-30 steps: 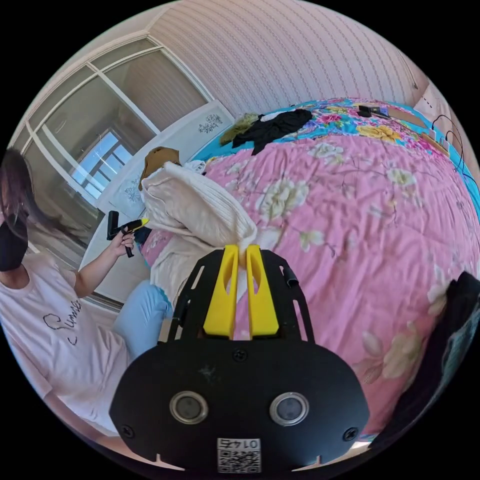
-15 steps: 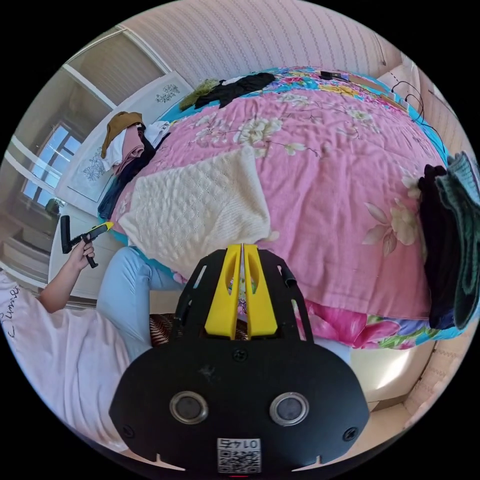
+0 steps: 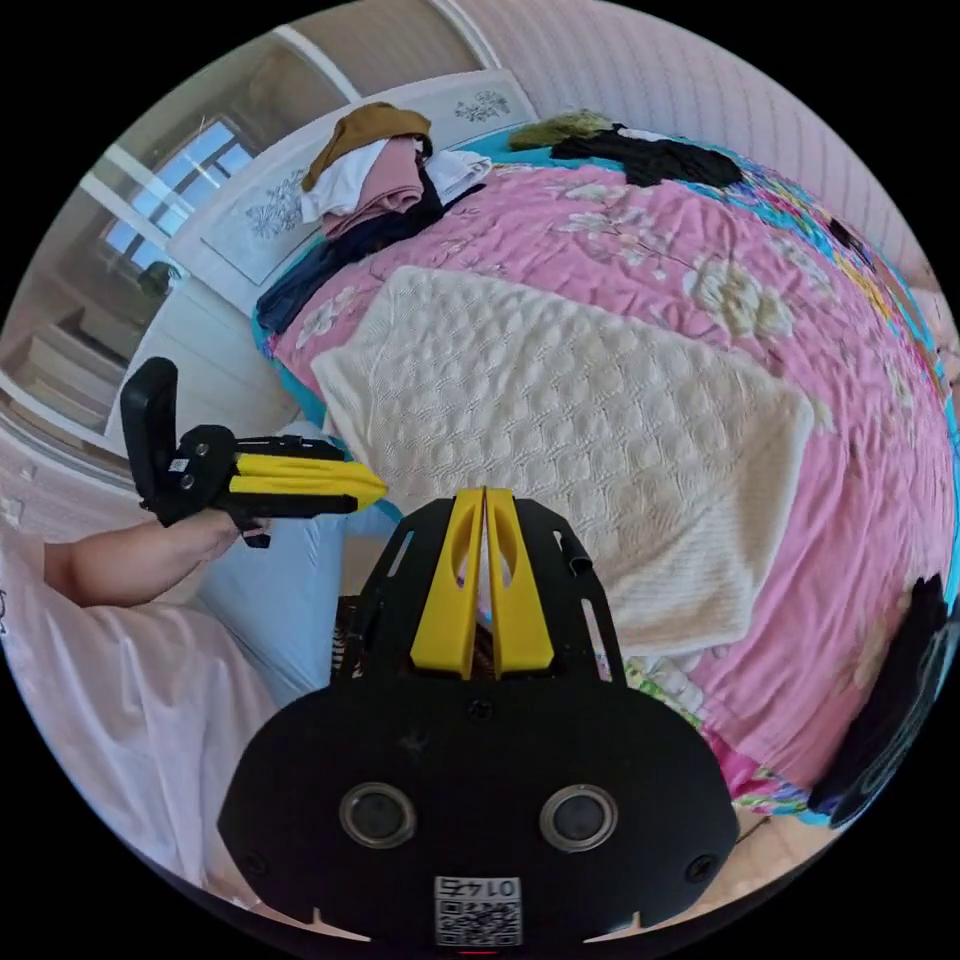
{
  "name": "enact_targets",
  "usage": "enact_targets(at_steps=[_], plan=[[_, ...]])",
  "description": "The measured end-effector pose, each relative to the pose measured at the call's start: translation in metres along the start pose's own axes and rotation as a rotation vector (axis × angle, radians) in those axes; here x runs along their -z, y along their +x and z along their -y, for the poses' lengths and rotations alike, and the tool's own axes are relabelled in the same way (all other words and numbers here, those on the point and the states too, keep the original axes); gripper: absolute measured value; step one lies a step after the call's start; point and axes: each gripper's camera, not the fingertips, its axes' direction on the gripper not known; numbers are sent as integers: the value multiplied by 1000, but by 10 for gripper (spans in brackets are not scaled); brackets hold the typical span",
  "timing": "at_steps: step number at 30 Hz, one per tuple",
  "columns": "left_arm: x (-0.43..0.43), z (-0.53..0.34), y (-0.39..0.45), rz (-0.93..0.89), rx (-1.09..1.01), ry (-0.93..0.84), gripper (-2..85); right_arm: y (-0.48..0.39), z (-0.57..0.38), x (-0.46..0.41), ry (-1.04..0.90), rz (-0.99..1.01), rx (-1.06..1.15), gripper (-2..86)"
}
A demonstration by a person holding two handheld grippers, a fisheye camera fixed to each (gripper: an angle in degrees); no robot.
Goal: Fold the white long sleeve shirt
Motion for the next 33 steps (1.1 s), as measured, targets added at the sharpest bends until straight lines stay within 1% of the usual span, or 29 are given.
enact_targets(at_steps=[2, 4, 6, 8, 9, 10, 11, 14, 17, 18, 19, 21, 22, 23, 24, 26, 29, 33], plan=[[-12, 9, 22, 103, -86, -28, -10, -18, 29, -11, -32, -113, 88, -3], [-27, 17, 44, 273, -148, -34, -10, -31, 65, -32, -109, -245, 154, -3], [-40, 21, 52, 301, -178, -40, -10, -32, 84, -55, -183, -295, 165, -3], [-61, 24, 53, 261, -159, -118, -10, -26, 92, -90, -319, -289, 142, -3], [-68, 21, 53, 247, -137, -85, -10, -22, 91, -106, -320, -282, 104, -4], [-72, 19, 56, 243, -134, -50, -10, -23, 88, -109, -253, -291, 85, -4], [-73, 19, 58, 243, -137, -46, -10, -24, 88, -112, -254, -300, 93, -4], [-77, 24, 67, 235, -159, -69, -10, -31, 88, -122, -288, -330, 158, -5], [-69, 33, 73, 162, -154, -105, -10, -25, 97, -115, -361, -237, 171, -5], [-64, 33, 76, 136, -158, -77, -10, -23, 101, -106, -340, -220, 172, -5], [-64, 34, 81, 127, -172, -68, -10, -19, 104, -95, -269, -247, 156, -5], [-76, 34, 87, 148, -196, -118, -10, -11, 108, -87, -201, -264, 120, -4], [-89, 33, 89, 154, -205, -158, -10, -4, 112, -92, -206, -261, 98, -4], [-93, 32, 90, 149, -211, -156, -10, 0, 113, -99, -230, -254, 91, -4], [-97, 32, 93, 154, -223, -134, -10, 8, 114, -116, -298, -239, 73, -4], [-100, 35, 97, 166, -249, -145, -10, 18, 110, -128, -266, -257, 28, -4], [-105, 42, 100, 153, -240, -164, -10, 37, 103, -133, -230, -223, -87, -4], [-107, 54, 104, 144, -253, -203, -10, 65, 76, -124, -147, -104, -169, -4]])
